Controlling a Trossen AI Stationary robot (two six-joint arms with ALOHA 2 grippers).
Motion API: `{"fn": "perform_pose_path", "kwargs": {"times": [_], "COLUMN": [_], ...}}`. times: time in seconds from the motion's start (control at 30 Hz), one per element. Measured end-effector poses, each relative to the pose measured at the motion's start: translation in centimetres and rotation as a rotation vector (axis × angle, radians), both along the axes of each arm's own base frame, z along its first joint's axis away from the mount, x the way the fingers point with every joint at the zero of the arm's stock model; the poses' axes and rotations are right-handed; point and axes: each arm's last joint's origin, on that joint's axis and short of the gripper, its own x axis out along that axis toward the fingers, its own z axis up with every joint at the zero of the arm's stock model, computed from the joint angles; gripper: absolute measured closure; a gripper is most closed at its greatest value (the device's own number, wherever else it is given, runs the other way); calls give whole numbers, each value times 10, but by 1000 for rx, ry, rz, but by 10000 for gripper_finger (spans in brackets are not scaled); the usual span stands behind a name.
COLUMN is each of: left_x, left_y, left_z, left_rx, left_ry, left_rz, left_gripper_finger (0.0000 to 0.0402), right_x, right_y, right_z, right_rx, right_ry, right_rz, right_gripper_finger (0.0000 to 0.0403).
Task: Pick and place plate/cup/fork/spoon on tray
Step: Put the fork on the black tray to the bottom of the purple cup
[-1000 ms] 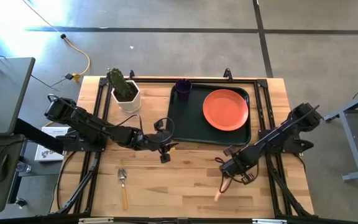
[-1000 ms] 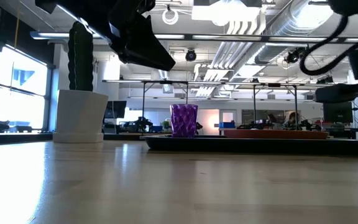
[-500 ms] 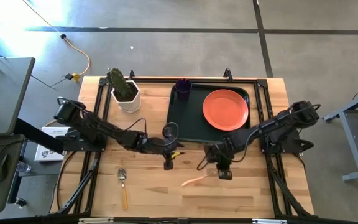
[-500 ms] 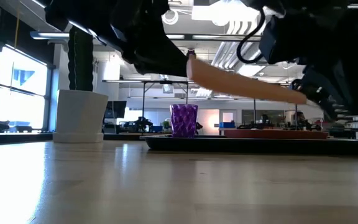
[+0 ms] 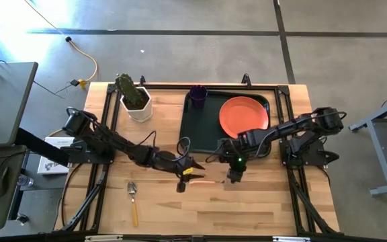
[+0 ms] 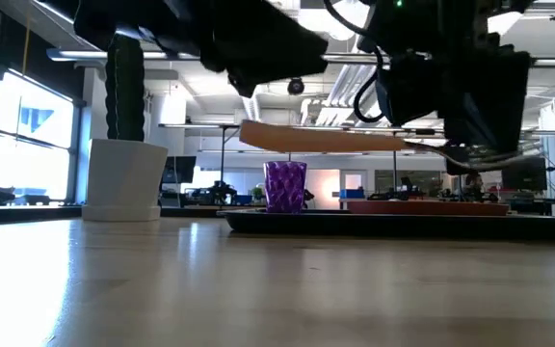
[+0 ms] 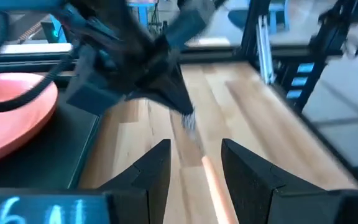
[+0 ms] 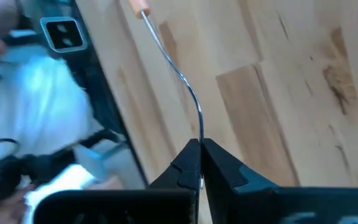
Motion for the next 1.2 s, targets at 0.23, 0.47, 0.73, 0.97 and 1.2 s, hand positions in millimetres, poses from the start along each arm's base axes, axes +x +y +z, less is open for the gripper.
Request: {"fn": "perform_pose_path", "kwargs": {"times": [0.23,0.47,0.73,0.97,1.2], "left_x": [18,44,51,51,50], "left_y": [-25,-45,-37,-30,-30], "left_z": [-12,-18,-14,-21,-21], "left_rx": [248,471,447,427,476], "left_ry": [21,175,278,350,350], "left_rz": [-44,-17,-8,0,13], "left_gripper_finger": [268,266,237,249,302], "right_x": [6,6,6,7,7], "right_y": [-6,-12,-12,-13,-13], "right_z": [3,3,3,3,3], "right_rx": [75,82,56,48,51], "right_ry": [-26,-9,-26,-36,-32], "right_rz": [-27,-56,-46,-53,-57], "right_gripper_finger": [402,402,402,402,402]}}
